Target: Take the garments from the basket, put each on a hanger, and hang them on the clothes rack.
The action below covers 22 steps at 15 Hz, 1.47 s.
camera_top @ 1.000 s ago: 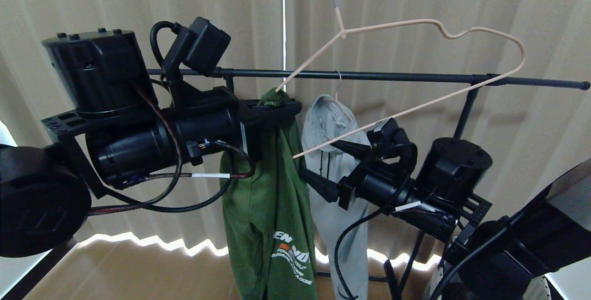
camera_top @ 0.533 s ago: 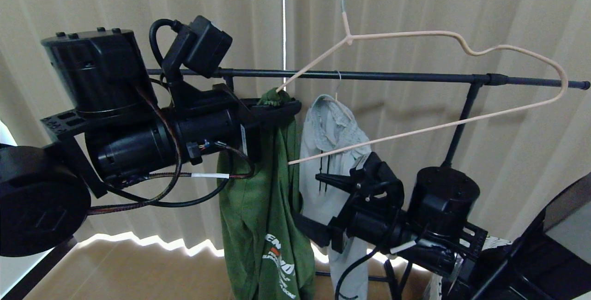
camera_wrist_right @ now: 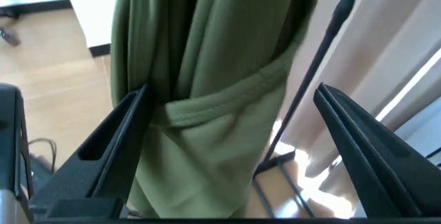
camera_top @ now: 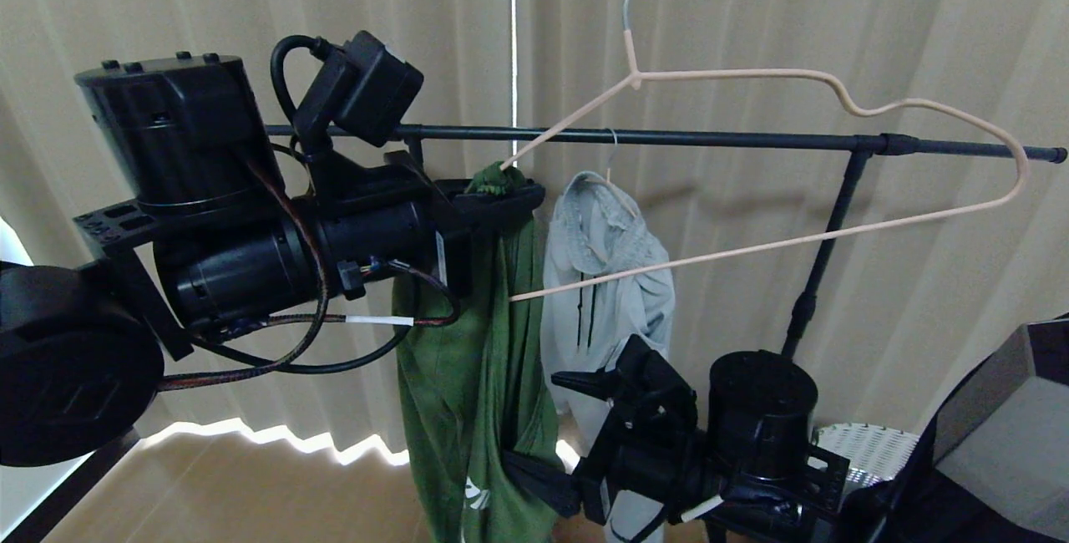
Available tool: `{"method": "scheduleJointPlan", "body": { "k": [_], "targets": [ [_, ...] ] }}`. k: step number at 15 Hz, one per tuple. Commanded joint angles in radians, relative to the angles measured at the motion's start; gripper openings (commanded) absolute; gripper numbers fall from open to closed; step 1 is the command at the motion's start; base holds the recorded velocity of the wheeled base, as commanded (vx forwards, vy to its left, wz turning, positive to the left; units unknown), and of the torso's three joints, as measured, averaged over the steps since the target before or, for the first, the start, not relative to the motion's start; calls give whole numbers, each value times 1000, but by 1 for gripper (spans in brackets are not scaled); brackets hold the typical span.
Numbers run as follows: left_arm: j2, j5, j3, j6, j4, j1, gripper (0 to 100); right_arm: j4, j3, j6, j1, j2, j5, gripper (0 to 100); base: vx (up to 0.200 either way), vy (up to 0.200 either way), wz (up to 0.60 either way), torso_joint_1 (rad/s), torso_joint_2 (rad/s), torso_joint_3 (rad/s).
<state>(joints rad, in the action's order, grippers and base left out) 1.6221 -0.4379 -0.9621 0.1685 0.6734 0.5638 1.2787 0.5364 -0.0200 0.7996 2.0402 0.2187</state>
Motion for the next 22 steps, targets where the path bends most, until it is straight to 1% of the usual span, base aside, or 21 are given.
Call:
{"method": "scheduleJointPlan", "body": {
  "k": [1, 2, 5, 7, 9, 10, 14, 17, 18, 20, 22],
  "targets": [
    [-1, -1, 0, 11, 0, -1, 0, 2, -22, 0, -7, 17, -6, 100, 0, 0, 0, 0, 0, 0],
    [-1, -1, 0, 19, 0, -1, 0, 7, -47, 0, -13, 14, -6, 100, 0, 0, 0, 0, 0, 0],
    [-1, 1, 0, 25, 0, -5, 0, 16, -85, 2, -26, -2, -41, 100, 0, 0, 0, 0, 0, 0],
    [1, 2, 0, 52, 0, -7, 0, 16, -128, 2, -36, -32, -47, 100, 0, 0, 0, 0, 0, 0],
    [-1, 2, 0, 54, 0, -7, 0, 16, -156, 2, -46, -51, -47, 100, 0, 0, 0, 0, 0, 0],
    [-1, 2, 0, 55, 0, -7, 0, 17, -165, 2, -46, -58, -48, 0, 0, 0, 0, 0, 0, 0],
    [-2, 4, 6, 62, 0, -18, 0, 14, -180, 3, -56, -86, -62, 0, 0, 0, 0, 0, 0, 0],
    [-10, 4, 17, 66, 0, -18, 0, 16, -208, 3, -82, -100, -62, 0, 0, 0, 0, 0, 0, 0],
    [-13, 4, 26, 69, 0, -21, 0, 16, -219, 3, -109, -124, -62, 0, 0, 0, 0, 0, 0, 0],
    [-19, 5, 51, 103, 0, -41, 0, 10, -242, 5, -169, -183, -62, 0, 0, 0, 0, 0, 0, 0],
    [-22, 7, 66, 121, -2, -71, 0, 7, -254, 6, -224, -233, -62, 0, 0, 0, 0, 0, 0, 0]
  ]
}}
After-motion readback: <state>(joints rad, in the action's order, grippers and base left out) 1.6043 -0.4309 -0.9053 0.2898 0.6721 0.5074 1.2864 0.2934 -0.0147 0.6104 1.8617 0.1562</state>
